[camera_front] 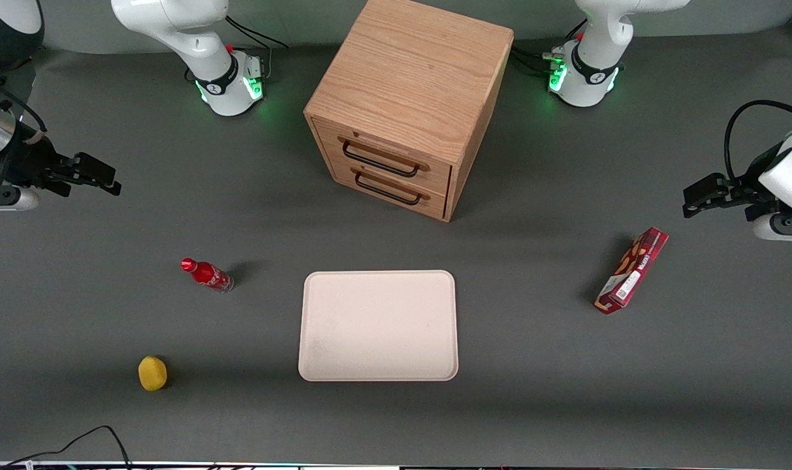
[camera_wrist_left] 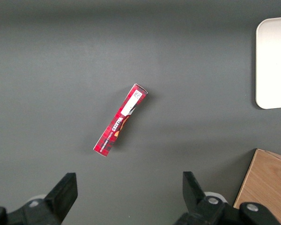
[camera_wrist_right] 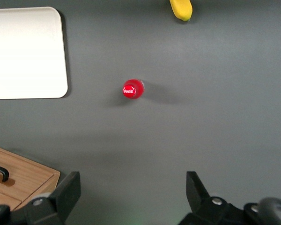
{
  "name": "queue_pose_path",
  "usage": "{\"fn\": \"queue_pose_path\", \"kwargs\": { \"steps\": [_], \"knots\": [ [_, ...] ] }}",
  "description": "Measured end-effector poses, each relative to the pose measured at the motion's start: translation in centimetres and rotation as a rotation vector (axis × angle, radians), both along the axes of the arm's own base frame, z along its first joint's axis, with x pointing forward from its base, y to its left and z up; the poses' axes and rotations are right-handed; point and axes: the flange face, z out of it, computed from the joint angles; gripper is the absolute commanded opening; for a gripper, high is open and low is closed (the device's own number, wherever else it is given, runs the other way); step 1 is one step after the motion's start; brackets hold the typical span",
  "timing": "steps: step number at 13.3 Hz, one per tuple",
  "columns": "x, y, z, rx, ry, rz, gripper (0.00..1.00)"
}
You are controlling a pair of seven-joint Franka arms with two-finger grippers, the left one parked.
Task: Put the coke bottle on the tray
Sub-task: 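Move the right gripper down toward the red Coca-Cola bottle, then close the right gripper around the bottle's cap end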
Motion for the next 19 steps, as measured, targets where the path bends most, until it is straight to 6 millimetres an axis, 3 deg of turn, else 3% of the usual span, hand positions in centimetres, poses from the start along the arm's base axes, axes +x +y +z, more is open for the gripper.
{"fn": "queue_pose_path", "kwargs": {
  "steps": [7,10,14,19],
  "knots": [
    [0.2,0.3,-0.2,-0.001,0.013,0.006,1.00],
    [0.9,0.3,-1.9,-0.005,0.038,0.003,1.00],
    [2.9,0.6,-9.7,-0.012,0.017,-0.002,1.00],
    [3.5,3.1,-18.9,-0.020,-0.077,0.031,1.00]
  ]
}}
